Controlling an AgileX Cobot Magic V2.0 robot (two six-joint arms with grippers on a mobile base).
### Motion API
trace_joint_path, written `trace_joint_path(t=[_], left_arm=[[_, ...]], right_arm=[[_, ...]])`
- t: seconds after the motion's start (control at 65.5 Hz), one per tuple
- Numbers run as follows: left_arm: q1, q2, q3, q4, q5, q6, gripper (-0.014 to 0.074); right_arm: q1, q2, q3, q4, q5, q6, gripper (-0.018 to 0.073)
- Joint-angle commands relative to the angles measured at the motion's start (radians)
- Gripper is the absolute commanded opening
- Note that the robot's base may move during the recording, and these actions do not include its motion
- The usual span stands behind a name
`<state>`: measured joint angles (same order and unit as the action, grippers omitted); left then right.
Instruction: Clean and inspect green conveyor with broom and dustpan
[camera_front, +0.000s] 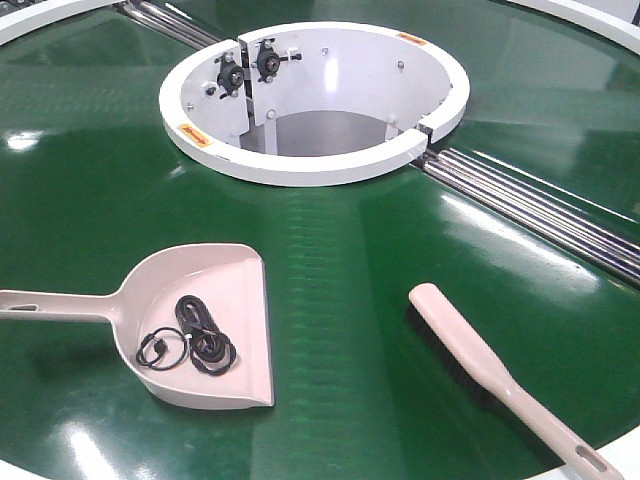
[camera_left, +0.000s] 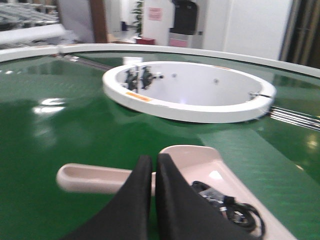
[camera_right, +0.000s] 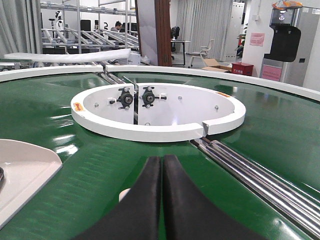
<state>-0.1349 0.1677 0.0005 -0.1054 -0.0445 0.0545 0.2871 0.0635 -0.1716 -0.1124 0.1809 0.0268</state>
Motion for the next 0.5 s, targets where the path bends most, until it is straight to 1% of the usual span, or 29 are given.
trace_joint_path(t=[0.0, 0.031, 0.092, 0.137, 0.275, 0.397, 0.488], left_arm=[[0.023, -0.057, 0.041, 0.049, -0.128, -0.062, -0.0008], [0.028, -0.089, 0.039, 0.05, -0.073, -0.061, -0.0008], [0.032, -0.151, 0.038, 0.071, -0.021, -0.055, -0.0008], [0.032, -0.197, 0.038, 0.105, 0.016, -0.055, -0.0008], [0.016, -0.196, 0.038, 0.136, 0.044, -0.06, -0.0008], [-0.029, -0.196, 0.038, 0.136, 0.057, -0.06, -0.0008], [-0.041, -0.196, 0.038, 0.134, 0.057, -0.06, -0.0008]], right_arm=[[-0.006, 0.02, -0.026, -0.01, -0.078, -0.005, -0.0009], [-0.006, 0.02, -0.026, -0.01, -0.078, -0.005, -0.0009], [-0.006, 0.02, -0.026, -0.01, -0.078, -0.005, -0.0009], [-0.006, 0.02, -0.026, -0.01, -0.078, -0.005, -0.0009], [-0.006, 0.02, -0.026, -0.011, -0.077, -0.005, -0.0009], [-0.006, 0.02, -0.026, -0.011, -0.077, -0.005, -0.0009], [-0.006, 0.02, -0.026, -0.011, -0.077, -0.005, -0.0009]])
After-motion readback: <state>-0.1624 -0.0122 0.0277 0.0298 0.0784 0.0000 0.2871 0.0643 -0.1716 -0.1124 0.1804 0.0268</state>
